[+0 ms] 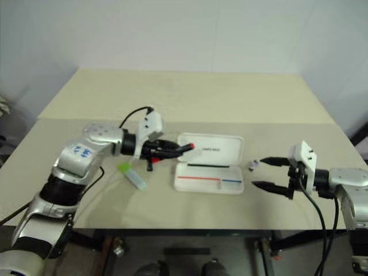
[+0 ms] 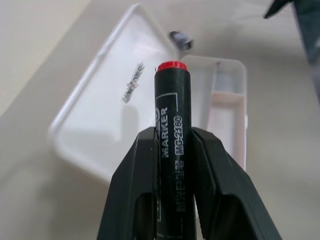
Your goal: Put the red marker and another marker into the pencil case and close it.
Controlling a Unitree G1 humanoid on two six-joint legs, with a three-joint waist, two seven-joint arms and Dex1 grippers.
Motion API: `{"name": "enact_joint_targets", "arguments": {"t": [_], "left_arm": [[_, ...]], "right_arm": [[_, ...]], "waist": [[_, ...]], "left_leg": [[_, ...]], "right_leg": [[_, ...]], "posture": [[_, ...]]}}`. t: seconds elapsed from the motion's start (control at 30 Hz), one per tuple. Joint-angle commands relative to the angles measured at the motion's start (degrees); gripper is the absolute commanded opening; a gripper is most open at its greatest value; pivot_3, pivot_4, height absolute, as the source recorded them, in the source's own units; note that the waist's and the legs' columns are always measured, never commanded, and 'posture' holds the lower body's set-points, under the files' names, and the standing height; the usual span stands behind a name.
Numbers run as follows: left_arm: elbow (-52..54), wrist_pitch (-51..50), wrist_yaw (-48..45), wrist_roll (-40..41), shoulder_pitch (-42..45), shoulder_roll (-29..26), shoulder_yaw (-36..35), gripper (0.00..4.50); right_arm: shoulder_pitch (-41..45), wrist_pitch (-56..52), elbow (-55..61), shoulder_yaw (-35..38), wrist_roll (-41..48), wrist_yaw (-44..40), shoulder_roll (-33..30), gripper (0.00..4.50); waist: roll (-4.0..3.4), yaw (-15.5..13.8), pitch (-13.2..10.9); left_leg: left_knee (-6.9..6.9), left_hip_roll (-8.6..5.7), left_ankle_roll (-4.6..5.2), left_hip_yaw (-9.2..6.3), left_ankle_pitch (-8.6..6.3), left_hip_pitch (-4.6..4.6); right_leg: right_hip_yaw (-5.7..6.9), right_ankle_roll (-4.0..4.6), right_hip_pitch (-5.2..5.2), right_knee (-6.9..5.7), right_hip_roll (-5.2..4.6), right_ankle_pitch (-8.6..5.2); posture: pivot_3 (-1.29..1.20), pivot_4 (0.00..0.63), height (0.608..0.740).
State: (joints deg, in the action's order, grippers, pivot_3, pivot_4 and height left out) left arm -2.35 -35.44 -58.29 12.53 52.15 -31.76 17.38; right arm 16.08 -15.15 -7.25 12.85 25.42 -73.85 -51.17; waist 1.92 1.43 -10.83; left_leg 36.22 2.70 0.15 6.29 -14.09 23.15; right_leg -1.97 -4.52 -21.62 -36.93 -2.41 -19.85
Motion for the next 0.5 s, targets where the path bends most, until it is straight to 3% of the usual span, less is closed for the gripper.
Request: {"name": "enact_joint_targets", "arguments": {"t": [0.03,0.3,0.5], "left_arm": [[-7.9,8.4,-3.4,-4.4,5.3,2.6,4.0,0.57],[-28.4,19.7,-7.2,-9.8,15.6,13.2,7.3,0.57],[-34.9,21.8,-9.4,-13.2,17.9,18.2,8.6,0.57]], "right_arm": [[-2.5,-0.4,3.8,4.1,2.1,1.7,-0.6,4.5],[-7.8,-1.8,9.3,7.3,4.3,3.9,-0.4,4.5],[-11.6,-0.7,14.1,10.8,7.6,5.1,1.4,4.5]], "waist": [[0.0,0.1,0.0],[-0.01,0.0,0.0],[-0.01,0.1,0.0]], "left_leg": [[0.0,0.0,0.0,0.01,0.0,0.0],[0.18,-0.02,0.09,0.03,-0.05,0.05],[0.13,0.01,0.09,0.04,-0.06,0.08]], "right_leg": [[-0.02,-0.01,0.0,-0.01,0.0,-0.01],[-0.06,-0.09,-0.02,-0.07,0.01,-0.01],[-0.09,-0.12,-0.07,-0.05,0.05,-0.03]], "posture": [[0.0,0.15,0.74],[0.0,0.15,0.74],[0.0,0.15,0.74]]}}
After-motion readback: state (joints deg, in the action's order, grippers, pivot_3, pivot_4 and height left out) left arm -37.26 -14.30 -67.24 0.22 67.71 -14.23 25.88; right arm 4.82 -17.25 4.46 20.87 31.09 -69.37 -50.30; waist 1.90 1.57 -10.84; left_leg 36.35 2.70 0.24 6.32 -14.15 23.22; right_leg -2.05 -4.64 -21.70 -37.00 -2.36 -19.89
